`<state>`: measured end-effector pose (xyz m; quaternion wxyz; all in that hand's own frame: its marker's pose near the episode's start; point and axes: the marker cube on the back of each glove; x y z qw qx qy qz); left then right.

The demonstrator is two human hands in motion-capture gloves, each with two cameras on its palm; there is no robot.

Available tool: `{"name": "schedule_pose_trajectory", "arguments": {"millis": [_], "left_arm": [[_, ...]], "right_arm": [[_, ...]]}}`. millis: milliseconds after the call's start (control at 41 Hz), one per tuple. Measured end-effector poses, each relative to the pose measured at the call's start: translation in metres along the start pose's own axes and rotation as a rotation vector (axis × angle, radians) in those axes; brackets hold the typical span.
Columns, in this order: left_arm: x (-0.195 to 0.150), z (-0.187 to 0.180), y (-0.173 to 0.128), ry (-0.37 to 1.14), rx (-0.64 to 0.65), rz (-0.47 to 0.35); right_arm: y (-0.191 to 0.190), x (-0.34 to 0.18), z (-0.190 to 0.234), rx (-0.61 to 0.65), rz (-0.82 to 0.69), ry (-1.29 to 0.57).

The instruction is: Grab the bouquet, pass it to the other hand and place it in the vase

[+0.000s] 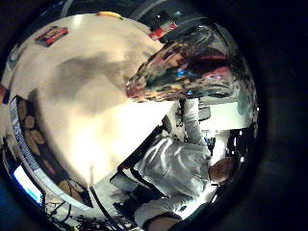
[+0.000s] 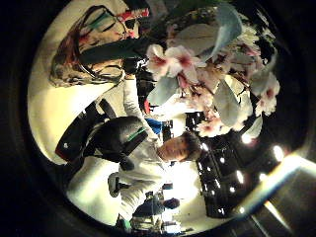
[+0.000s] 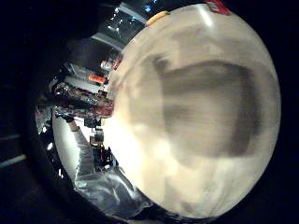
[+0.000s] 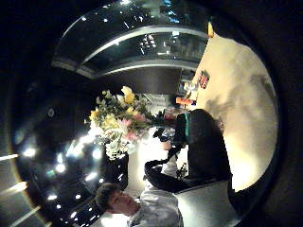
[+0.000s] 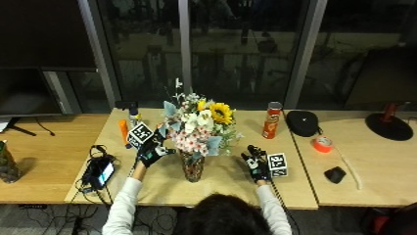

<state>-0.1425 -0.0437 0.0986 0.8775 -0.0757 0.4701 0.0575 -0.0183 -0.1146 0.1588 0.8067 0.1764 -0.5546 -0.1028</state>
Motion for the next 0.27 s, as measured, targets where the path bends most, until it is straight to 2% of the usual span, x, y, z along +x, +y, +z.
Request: {"name": "schedule_pose_trajectory", "arguments": {"millis": [146,268], "left_arm": [[0.034,-0.012,0.017,-0.064,-0.059,-0.025],[0.049,-0.022,0.021,-0.149,0.003,-0.062]], "right_arm": [[0.008,0.033,0.006,0.042,0.09,0.007],[0.009,0.054,0.013,0.115,0.039,0.034]]}}
